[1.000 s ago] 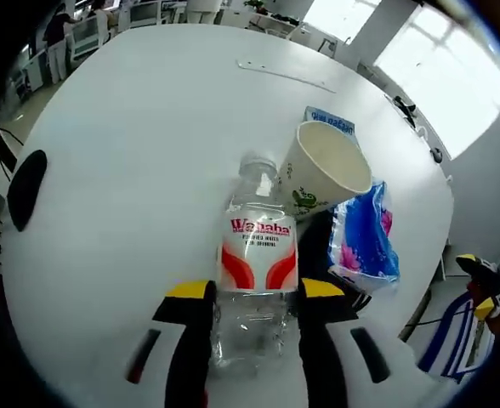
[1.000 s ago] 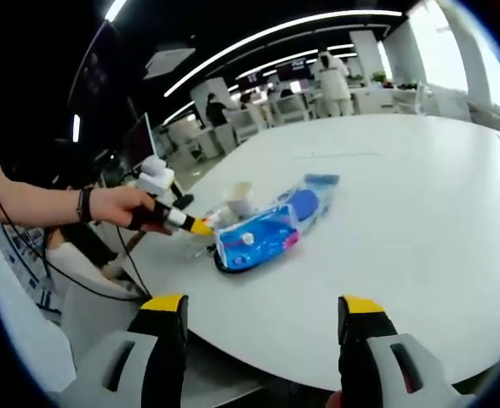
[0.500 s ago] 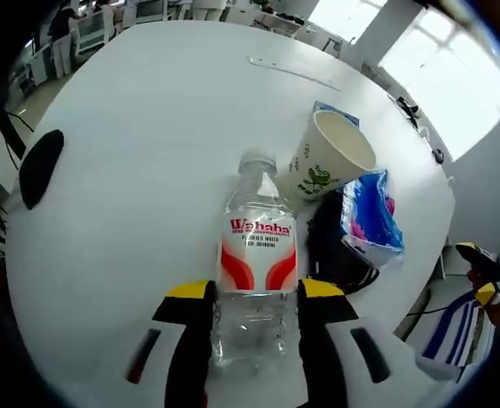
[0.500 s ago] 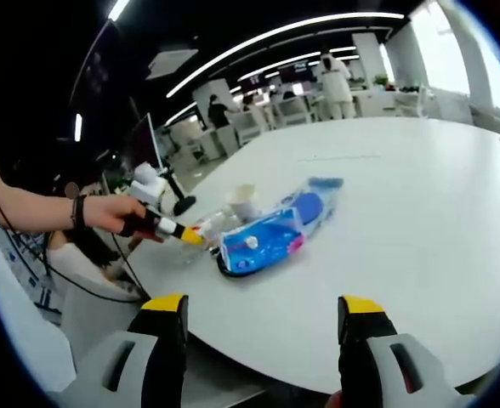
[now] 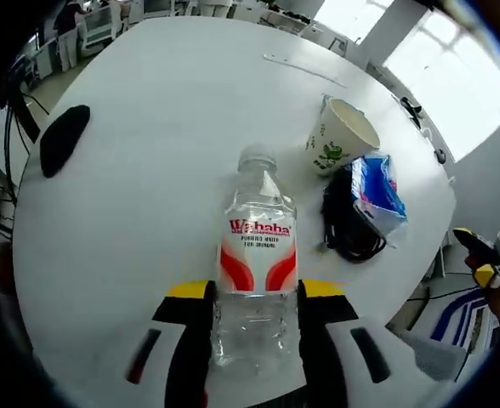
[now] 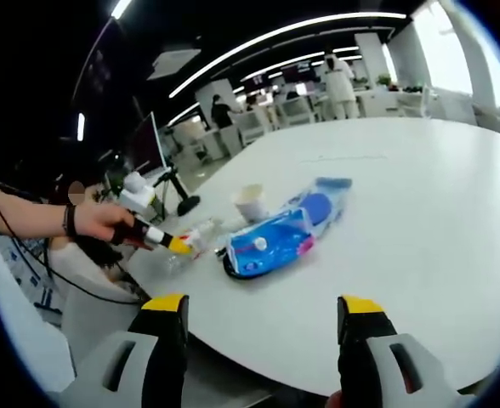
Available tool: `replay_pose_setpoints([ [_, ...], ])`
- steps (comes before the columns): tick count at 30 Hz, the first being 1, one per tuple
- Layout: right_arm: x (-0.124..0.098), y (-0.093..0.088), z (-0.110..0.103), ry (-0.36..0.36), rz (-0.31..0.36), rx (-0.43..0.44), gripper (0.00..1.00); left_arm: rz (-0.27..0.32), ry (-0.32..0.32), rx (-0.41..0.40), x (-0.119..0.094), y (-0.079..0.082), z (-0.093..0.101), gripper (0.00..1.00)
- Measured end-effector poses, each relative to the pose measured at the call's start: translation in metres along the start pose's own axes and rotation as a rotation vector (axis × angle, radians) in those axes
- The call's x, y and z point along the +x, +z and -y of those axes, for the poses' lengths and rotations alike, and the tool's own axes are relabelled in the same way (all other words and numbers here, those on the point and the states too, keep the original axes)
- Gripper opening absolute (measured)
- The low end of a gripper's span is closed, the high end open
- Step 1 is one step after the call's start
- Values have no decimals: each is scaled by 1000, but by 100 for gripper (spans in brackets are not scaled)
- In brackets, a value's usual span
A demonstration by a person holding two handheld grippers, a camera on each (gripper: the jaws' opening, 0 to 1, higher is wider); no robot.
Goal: Arrange the tabletop items into an orderly group along one side of the table until the central work area is clear of visible clutter.
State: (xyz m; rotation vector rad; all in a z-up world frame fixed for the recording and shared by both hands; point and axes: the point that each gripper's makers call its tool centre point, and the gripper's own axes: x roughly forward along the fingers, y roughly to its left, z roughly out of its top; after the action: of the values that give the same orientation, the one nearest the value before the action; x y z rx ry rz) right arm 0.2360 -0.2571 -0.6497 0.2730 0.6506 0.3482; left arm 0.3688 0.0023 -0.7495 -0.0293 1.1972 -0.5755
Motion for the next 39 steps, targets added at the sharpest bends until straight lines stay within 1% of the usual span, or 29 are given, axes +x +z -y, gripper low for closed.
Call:
replay_pose_setpoints([
  [8,1,3,-1,1,1,-4,72,-11,18,2,-10,-15,-12,38],
  [10,1,5,-2,1,4,-6,72,-12,17,0,-14,-20,-14,38],
  [20,2,3,-6,6,-6,-16,72,-17,18,-8,-23,-34,-22,38],
  [26,5,1,-11,15,-19,-24,72,-20,18,-7,-23,-34,-22,38],
  [31,6,2,-13,18,-20,-26,72,-36,15,-3,-23,-33,-22,39],
  [35,6,3,-13,18,-21,-27,72,-56,18,39,-20,-32,-19,40],
  [39,5,2,-13,18,-26,-28,72,-62,21,74,-16,-25,-15,43],
])
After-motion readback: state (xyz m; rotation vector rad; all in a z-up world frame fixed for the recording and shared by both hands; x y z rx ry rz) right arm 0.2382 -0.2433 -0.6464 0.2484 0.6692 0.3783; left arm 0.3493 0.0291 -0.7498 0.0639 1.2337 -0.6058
